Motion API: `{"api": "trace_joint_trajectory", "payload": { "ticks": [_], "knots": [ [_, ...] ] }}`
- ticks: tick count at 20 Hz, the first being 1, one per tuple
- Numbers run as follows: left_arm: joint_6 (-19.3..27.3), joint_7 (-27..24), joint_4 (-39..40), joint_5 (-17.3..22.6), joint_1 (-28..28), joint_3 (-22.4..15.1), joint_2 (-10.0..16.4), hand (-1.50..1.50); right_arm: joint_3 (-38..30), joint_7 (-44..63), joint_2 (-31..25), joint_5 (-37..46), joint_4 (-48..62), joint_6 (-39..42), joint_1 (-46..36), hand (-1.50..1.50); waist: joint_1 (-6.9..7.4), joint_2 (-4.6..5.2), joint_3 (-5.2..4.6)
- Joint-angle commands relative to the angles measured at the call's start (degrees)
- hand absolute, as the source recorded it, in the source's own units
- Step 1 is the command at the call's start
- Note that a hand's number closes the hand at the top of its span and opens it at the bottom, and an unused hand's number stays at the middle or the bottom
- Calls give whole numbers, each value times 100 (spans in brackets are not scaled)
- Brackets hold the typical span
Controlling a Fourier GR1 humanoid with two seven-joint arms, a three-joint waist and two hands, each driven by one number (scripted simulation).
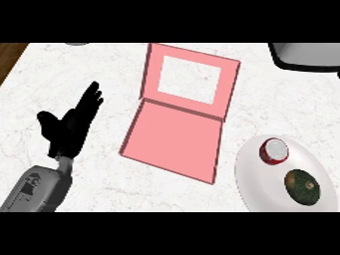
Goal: Pick the squash from the plate and place it in the cardboard box
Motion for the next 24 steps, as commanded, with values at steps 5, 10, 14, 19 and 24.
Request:
{"api": "trace_joint_trajectory", "payload": {
  "ticks": [5,10,14,19,24],
  "knots": [
    [-316,-260,-490,-633,39,-333,444,0,655,-174,563,239,-191,28,2022,-150,-408,39,56],
    [-342,-244,-550,-673,169,-562,324,0,673,-725,-743,2576,310,-527,2495,-150,-523,36,25],
    [-366,-307,-703,-776,285,-731,274,0,1209,-1198,-759,4112,162,-1406,3093,-150,-408,12,32],
    [-468,-391,-588,-746,303,-546,330,0,1130,-329,-1079,5062,-1616,-1610,4401,-150,-463,34,19],
    [-500,-217,-889,-806,330,-587,330,0,793,940,-1653,5054,-3427,-279,5264,-150,-377,44,18]
  ]
}}
